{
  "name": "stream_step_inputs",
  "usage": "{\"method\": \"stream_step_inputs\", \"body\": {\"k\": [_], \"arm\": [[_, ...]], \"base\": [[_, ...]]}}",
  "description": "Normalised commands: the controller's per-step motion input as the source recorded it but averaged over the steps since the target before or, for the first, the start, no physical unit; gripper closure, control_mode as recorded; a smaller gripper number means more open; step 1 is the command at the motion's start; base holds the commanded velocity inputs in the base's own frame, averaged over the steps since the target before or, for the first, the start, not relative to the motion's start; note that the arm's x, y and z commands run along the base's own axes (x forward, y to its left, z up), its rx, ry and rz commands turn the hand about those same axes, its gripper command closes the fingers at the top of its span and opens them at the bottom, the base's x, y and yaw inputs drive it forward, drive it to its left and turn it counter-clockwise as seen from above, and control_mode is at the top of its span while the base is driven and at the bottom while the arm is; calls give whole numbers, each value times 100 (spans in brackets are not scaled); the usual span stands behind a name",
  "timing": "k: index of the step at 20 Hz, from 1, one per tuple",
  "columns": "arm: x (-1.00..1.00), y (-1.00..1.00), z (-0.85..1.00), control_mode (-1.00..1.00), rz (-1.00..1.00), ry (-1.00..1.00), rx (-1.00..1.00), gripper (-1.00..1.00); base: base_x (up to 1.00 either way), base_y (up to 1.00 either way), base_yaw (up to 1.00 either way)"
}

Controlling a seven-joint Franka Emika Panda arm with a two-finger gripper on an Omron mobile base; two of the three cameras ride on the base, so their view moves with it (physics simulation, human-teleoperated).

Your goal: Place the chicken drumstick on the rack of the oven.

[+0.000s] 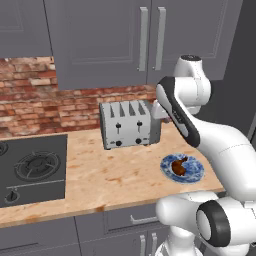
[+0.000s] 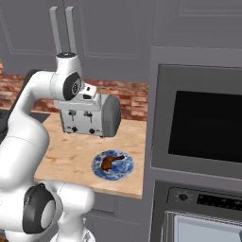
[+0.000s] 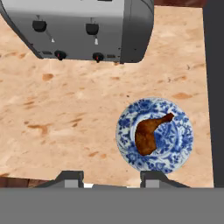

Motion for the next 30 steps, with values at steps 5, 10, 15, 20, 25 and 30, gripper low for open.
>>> {"method": "stream_step_inputs", "body": {"k": [5, 10, 15, 20, 25, 30], "arm": [[-18, -9, -13, -100, -4, 0, 1, -100], [-9, -21, -68, -100, -32, 8, 1, -100], [15, -46, -86, -100, -46, 2, 0, -100], [41, -14, -60, -100, -30, 3, 0, -100], [50, -41, -53, -100, -5, 4, 6, -100], [15, -18, -53, -100, -7, 7, 0, -100]], "base": [[0, 0, 0], [0, 0, 0], [0, 0, 0], [0, 0, 0], [0, 0, 0], [0, 0, 0]]}}
